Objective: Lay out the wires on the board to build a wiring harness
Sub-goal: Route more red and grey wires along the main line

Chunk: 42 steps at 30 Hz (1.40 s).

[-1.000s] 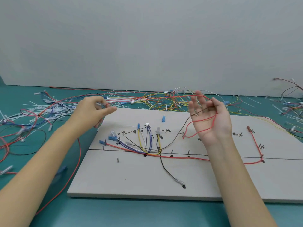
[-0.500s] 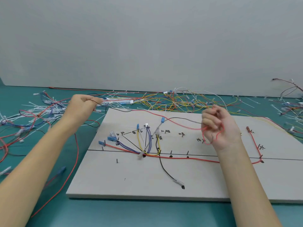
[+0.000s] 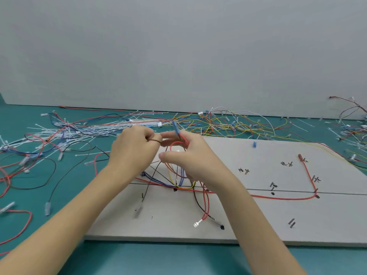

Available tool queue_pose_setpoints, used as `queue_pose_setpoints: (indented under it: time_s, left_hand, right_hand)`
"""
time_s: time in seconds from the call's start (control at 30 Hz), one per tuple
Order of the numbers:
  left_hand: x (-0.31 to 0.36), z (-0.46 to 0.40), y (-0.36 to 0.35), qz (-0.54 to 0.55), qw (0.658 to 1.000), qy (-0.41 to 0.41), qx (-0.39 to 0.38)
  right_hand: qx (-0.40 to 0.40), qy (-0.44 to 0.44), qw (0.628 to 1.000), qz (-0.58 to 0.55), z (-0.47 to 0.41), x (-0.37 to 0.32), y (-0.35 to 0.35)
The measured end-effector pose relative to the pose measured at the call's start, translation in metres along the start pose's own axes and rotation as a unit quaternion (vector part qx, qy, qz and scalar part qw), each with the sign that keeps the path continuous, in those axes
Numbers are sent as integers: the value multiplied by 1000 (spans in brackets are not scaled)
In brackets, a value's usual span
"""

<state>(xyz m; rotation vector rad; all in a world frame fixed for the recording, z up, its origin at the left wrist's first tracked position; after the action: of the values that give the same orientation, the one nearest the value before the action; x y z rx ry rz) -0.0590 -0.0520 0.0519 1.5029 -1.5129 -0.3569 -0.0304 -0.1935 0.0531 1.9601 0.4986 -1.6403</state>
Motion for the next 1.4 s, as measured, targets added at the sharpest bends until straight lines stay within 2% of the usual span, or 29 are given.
queue_pose_setpoints:
  time_s: [0.13, 0.3, 0.43, 0.5, 0.63, 0.7, 0.77, 0.83, 0.93, 1.03, 1.1, 1.2, 1.3, 1.33, 1.4]
  left_hand:
    - [1, 0, -1, 33, 999, -9, 3]
    - [-23, -11, -9, -33, 998, 15, -53]
    - [-60, -24, -9, -122, 983, 69, -119]
    - [-79, -29, -8, -139, 973, 102, -155]
    - [-110, -32, -8, -178, 945, 165, -219]
    - [-114, -31, -6, -248, 929, 159, -225]
    - [-103, -30, -6, -273, 930, 126, -210]
    - [-80, -29, -5, -223, 958, 84, -160]
    - [-42, -23, 3, -68, 997, 13, -47]
    - [-21, -19, 5, 119, 993, -5, -22]
    - [-14, -16, 1, 266, 962, 30, -53]
    - [-11, -10, -7, 440, 886, 123, -79]
    - [-9, -7, -14, 494, 840, 194, -112]
    - [-7, -6, -17, 497, 831, 202, -145]
    - [0, -2, -24, 497, 806, 189, -259]
  right_hand:
    - [38, -15, 999, -5, 1, 4, 3]
    - [80, 11, 996, -39, 1, 4, 23]
    - [162, -22, 973, -163, 0, 5, 59]
    - [177, -23, 956, -235, 1, 6, 77]
    - [154, -38, 916, -367, 4, 12, 97]
    - [120, -53, 890, -437, 5, 18, 98]
    - [71, -70, 859, -502, 7, 25, 94]
    - [6, -86, 831, -550, 9, 29, 87]
    - [-87, -111, 803, -579, 13, 30, 75]
    - [-177, -147, 776, -587, 21, 26, 66]
    - [-228, -144, 785, -558, 28, 23, 60]
    - [-317, -141, 780, -520, 37, 19, 51]
    - [-385, -153, 768, -488, 38, 20, 46]
    - [-399, -145, 778, -464, 37, 22, 44]
    - [-414, -129, 811, -393, 35, 27, 41]
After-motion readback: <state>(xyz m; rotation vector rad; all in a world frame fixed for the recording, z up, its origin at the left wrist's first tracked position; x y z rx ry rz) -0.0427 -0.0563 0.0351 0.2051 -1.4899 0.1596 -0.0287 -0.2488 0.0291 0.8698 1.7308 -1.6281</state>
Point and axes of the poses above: each hand's wrist, its own z-axis away from the middle knuckle, its own y-axis out of the back of the hand, x = y × z, the point moved 4 cm from there along -z, towards the middle knuckle, and after that the axes turned 9 degrees about -z, right-handed, at the moved point
